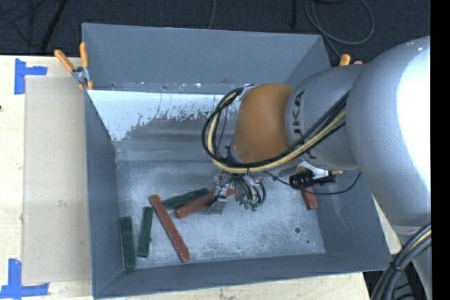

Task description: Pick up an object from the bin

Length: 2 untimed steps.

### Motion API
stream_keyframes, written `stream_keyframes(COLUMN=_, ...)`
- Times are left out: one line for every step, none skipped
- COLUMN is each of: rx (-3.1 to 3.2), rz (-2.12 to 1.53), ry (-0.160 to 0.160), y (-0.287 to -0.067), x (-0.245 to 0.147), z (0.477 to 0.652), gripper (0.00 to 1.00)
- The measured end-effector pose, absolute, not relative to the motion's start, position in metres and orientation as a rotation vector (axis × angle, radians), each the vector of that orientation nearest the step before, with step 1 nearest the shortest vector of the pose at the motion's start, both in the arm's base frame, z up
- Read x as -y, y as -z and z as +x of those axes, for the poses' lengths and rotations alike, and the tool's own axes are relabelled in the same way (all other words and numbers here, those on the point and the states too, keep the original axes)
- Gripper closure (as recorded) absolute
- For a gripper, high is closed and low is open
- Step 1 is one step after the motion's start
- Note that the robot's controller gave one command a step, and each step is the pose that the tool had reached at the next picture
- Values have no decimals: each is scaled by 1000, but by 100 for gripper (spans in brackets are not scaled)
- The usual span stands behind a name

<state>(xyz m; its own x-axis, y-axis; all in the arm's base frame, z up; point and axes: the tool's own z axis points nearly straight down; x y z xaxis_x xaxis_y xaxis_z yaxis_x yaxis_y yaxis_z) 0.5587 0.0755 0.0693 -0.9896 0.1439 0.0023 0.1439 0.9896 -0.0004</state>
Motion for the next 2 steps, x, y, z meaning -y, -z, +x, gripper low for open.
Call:
stream_keyframes(rx=3131, rz=-226, ry=-1, y=-69, x=-76, z=559, gripper=0)
stream_keyframes(rx=3122, rz=-361, ry=3, y=-70, x=-109, z=576, gripper=0)
